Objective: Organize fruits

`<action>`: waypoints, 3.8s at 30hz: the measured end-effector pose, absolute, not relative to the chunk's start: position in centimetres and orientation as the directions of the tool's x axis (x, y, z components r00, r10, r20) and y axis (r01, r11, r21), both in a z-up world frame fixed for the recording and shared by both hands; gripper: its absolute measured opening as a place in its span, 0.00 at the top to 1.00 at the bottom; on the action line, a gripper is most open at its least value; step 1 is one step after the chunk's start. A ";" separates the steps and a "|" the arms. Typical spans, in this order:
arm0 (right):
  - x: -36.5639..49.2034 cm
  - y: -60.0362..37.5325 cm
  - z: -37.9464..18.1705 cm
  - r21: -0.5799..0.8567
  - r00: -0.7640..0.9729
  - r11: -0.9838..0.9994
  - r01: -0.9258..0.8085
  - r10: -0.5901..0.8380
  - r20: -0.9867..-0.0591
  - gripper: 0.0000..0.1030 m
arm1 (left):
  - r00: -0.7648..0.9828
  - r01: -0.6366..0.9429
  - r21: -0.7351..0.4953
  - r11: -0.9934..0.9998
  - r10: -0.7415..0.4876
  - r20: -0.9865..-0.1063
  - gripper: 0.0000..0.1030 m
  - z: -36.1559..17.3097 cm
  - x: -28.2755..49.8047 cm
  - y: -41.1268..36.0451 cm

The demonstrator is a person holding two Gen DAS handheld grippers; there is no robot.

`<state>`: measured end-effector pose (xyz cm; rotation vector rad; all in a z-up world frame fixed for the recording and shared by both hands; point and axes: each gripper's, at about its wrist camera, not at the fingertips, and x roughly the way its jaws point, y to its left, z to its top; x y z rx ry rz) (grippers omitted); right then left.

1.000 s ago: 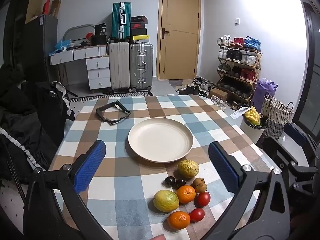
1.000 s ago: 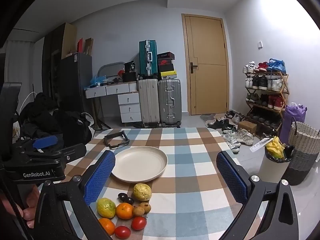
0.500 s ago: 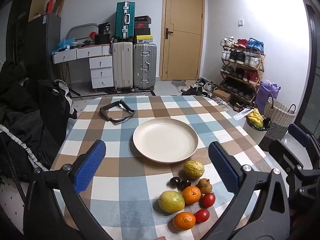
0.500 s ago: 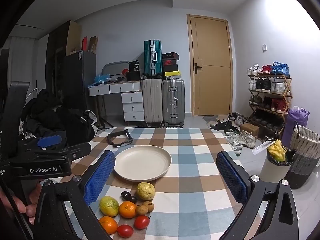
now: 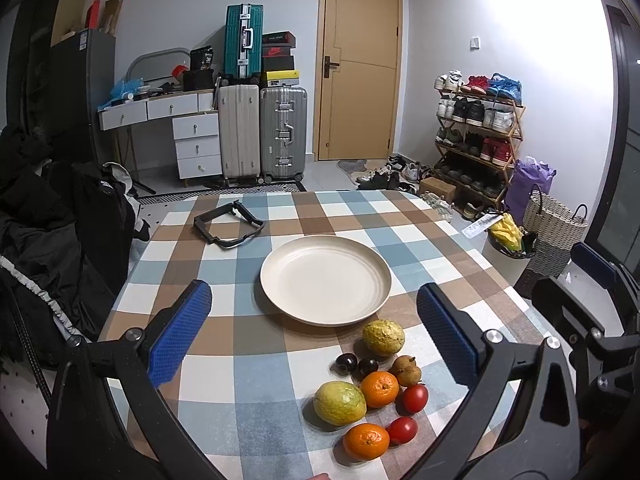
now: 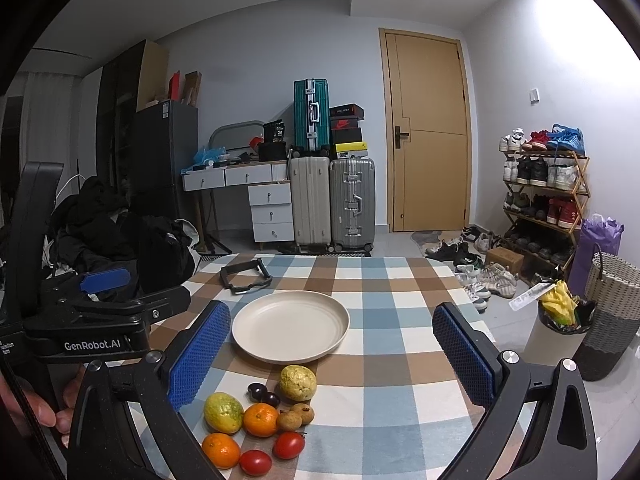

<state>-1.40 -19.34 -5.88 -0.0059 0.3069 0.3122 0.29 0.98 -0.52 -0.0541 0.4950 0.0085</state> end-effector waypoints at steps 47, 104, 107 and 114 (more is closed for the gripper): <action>-1.7 -19.8 -6.4 0.057 0.904 0.949 -0.309 0.312 -0.293 0.00 | 0.865 0.008 -0.066 0.998 -0.040 -0.501 0.01 -1.8 -0.1 0.7; 4.5 -19.4 -13.9 0.155 0.815 0.922 -0.356 0.387 -0.431 0.00 | 0.515 0.167 -0.506 0.846 -0.513 -0.687 0.54 -18.0 8.4 4.4; 4.6 -19.3 -14.0 0.155 0.812 0.923 -0.352 0.384 -0.440 0.00 | 0.529 0.167 -0.506 0.846 -0.510 -0.678 0.54 -17.7 8.1 4.7; 5.0 -19.3 -14.4 0.181 0.787 0.920 -0.349 0.392 -0.476 0.00 | 0.562 0.148 -0.506 0.850 -0.493 -0.664 0.54 -17.0 7.7 6.2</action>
